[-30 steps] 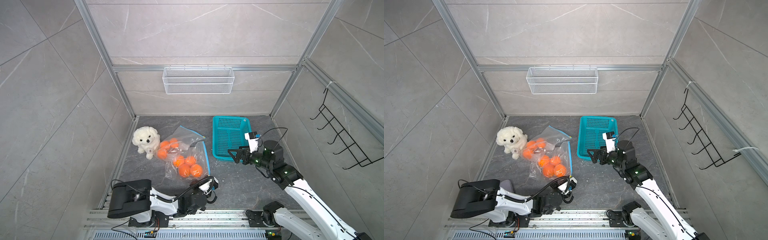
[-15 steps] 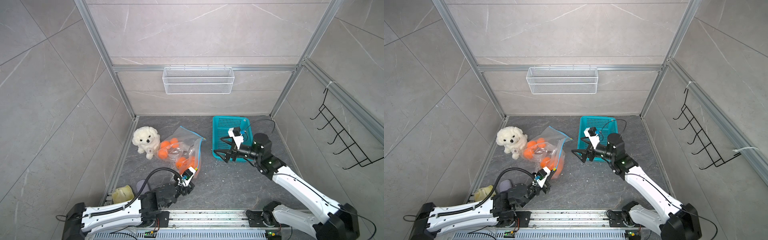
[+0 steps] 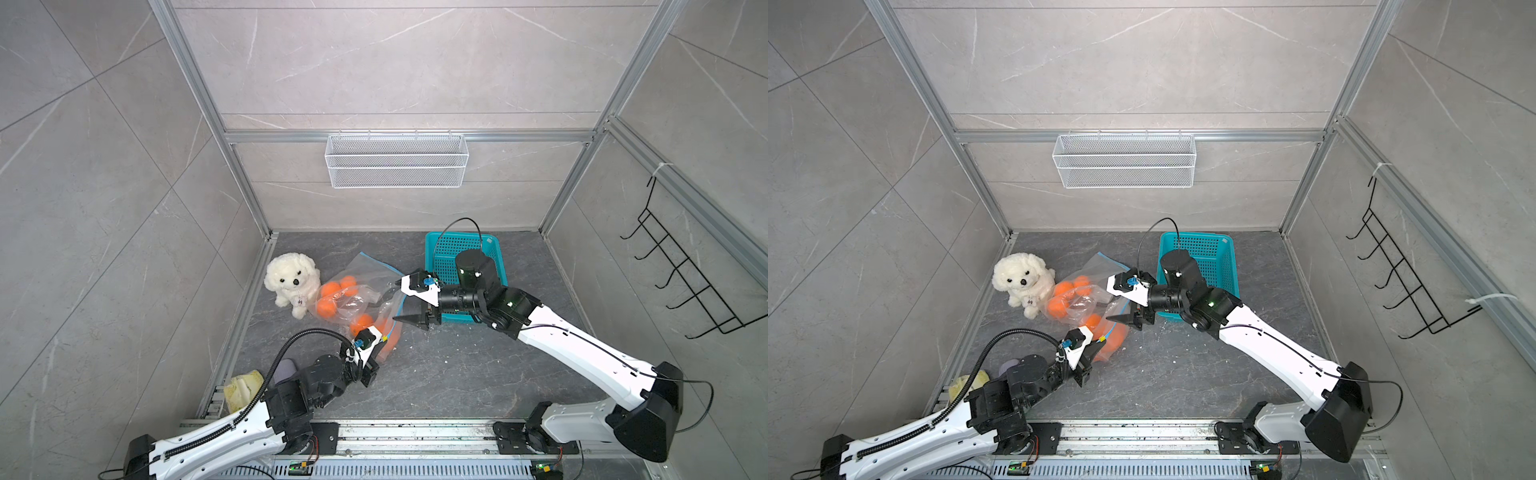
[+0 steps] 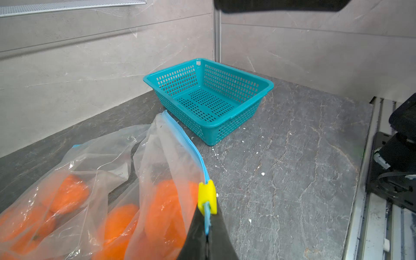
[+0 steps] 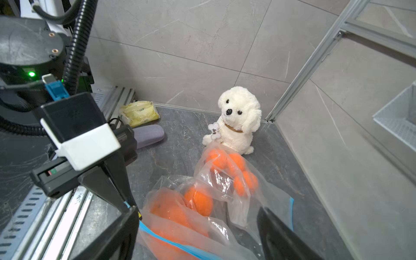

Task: Open the zip-top bag and take out the orange
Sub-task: Unzip the zipper on the zipper food storage bag.

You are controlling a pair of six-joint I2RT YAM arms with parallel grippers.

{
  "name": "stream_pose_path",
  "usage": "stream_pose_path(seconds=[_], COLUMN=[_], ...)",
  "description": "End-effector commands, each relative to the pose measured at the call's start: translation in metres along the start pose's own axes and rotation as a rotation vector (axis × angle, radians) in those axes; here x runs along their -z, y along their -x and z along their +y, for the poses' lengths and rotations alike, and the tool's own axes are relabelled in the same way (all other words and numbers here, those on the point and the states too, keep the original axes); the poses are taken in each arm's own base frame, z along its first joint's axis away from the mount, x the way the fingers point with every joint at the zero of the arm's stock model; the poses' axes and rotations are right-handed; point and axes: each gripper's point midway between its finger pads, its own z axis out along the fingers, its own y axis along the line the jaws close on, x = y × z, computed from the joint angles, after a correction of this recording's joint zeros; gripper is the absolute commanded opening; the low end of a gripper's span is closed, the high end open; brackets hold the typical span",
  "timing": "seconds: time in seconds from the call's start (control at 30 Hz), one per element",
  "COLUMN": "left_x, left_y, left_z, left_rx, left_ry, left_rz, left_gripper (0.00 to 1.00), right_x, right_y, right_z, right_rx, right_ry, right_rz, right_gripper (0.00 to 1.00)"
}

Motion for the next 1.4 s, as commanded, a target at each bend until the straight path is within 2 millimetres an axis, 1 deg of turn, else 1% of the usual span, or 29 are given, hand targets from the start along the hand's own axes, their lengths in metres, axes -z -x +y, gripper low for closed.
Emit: stream_pose_path(seconds=[0.0,0.1,0.2,0.3,0.37,0.47,0.5,0.57,0.6,0.67,0.7,0.77,0.87,0.97,1.0,1.07,1.13,1.17,1.2,1.23,1.3,1.37], left_x=[0.004,0.002,0.002,-0.001,-0.003,-0.006,-0.007,-0.007,-0.006,-0.004,-0.003,-0.001,0.000,-0.002,-0.002,-0.003,-0.004,-0.004,-0.004,-0.003,-0.002,0.000], left_y=[0.022,0.022,0.025,0.026,0.027,0.026,0.026,0.027,0.027,0.027,0.028,0.029,0.028,0.025,0.025,0.024,0.025,0.024,0.024,0.025,0.026,0.027], left_z=[-0.009,-0.008,-0.007,-0.010,-0.011,-0.010,-0.010,-0.010,-0.008,-0.006,-0.006,-0.008,-0.009,-0.007,-0.007,-0.008,-0.008,-0.008,-0.008,-0.008,-0.009,-0.010], left_rx=[0.061,0.073,0.074,0.075,0.075,0.074,0.075,0.077,0.079,0.081,0.082,0.085,0.086,0.084,0.084,0.084,0.084,0.085,0.086,0.087,0.093,0.098], left_ry=[-0.078,-0.083,-0.083,-0.104,-0.108,-0.105,-0.105,-0.104,-0.096,-0.089,-0.090,-0.104,-0.110,-0.098,-0.100,-0.102,-0.103,-0.104,-0.105,-0.107,-0.109,-0.120], left_rz=[-0.040,-0.040,-0.044,-0.040,-0.038,-0.029,-0.028,-0.029,-0.029,-0.034,-0.038,-0.048,-0.045,-0.034,-0.033,-0.027,-0.027,-0.024,-0.025,-0.028,-0.033,-0.041], left_gripper=[0.00,0.00,0.00,0.00,0.00,0.00,0.00,0.00,0.00,0.00,0.00,0.00,0.00,0.00,0.00,0.00,0.00,0.00,0.00,0.00,0.00,0.00], right_x=[-0.008,-0.018,-0.027,-0.035,-0.040,-0.047,-0.048,-0.049,-0.049,-0.047,-0.047,-0.047,-0.049,-0.048,-0.048,-0.048,-0.047,-0.047,-0.046,-0.046,-0.045,-0.045], right_y=[-0.023,-0.033,-0.041,-0.043,-0.045,-0.051,-0.054,-0.058,-0.059,-0.062,-0.064,-0.066,-0.067,-0.069,-0.069,-0.067,-0.067,-0.068,-0.069,-0.071,-0.075,-0.079], right_z=[0.034,0.052,0.055,0.059,0.061,0.062,0.062,0.061,0.062,0.063,0.063,0.062,0.064,0.065,0.064,0.066,0.066,0.066,0.067,0.066,0.065,0.061], right_rx=[0.015,0.089,0.100,0.112,0.112,0.108,0.103,0.099,0.103,0.105,0.106,0.104,0.096,0.090,0.090,0.095,0.094,0.092,0.097,0.098,0.101,0.104], right_ry=[0.130,0.144,0.143,0.162,0.176,0.196,0.199,0.195,0.194,0.200,0.199,0.196,0.213,0.222,0.219,0.225,0.227,0.227,0.230,0.225,0.213,0.191], right_rz=[0.088,0.106,0.130,0.160,0.166,0.202,0.217,0.232,0.236,0.248,0.258,0.269,0.275,0.288,0.288,0.277,0.279,0.284,0.291,0.298,0.316,0.338], right_gripper=[0.84,0.82,0.80,0.77,0.73,0.63,0.61,0.60,0.57,0.48,0.46,0.46,0.40,0.30,0.29,0.22,0.18,0.14,0.08,0.05,0.00,0.00])
